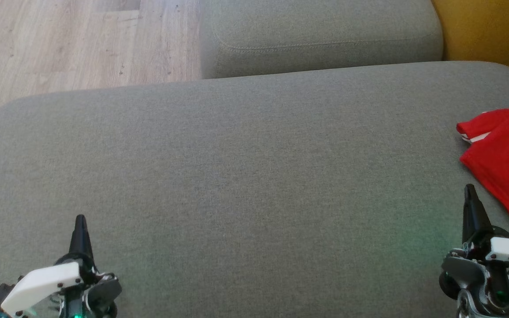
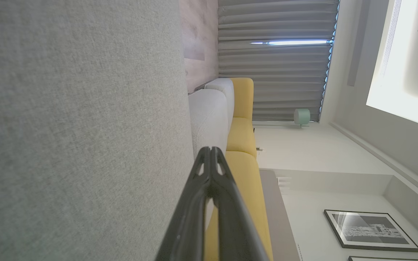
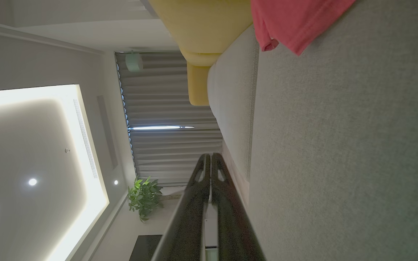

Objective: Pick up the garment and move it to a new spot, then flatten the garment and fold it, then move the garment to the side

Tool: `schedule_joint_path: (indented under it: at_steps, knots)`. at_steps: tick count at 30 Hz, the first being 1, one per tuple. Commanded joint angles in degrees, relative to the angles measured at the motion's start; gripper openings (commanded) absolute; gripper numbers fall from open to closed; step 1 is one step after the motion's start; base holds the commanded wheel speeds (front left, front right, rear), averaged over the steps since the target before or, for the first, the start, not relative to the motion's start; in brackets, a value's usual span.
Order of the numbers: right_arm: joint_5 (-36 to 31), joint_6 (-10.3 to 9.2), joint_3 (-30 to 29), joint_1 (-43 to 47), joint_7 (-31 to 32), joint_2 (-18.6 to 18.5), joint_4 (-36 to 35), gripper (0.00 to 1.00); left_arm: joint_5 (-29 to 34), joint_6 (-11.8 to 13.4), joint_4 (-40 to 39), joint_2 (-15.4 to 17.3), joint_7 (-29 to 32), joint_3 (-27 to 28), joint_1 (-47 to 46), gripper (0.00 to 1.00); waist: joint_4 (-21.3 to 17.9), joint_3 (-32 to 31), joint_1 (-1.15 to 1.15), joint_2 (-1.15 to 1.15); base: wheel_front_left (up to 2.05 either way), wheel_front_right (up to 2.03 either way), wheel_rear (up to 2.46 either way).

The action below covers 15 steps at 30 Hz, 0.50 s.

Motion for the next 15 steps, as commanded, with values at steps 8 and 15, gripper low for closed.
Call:
schedule_joint_path:
  at_steps: [8,15]
  knots:
    - [0.2,0.22,0.9,-2.9,0.6,-0.5,-1.7,0.00,0.1,-0.4,-1.6,0.4,0.4,2.5,-2.8,0.00,0.0,0.0,0.00,0.00,0.00,0.00,0.00]
    - [0.1,0.22,0.8,-2.9,0.7,-0.4,-1.7,0.00,0.3,-0.4,-1.6,0.3,0.6,2.6,-2.8,0.00,0.0,0.0,0.00,0.00,0.00,0.00,0.00]
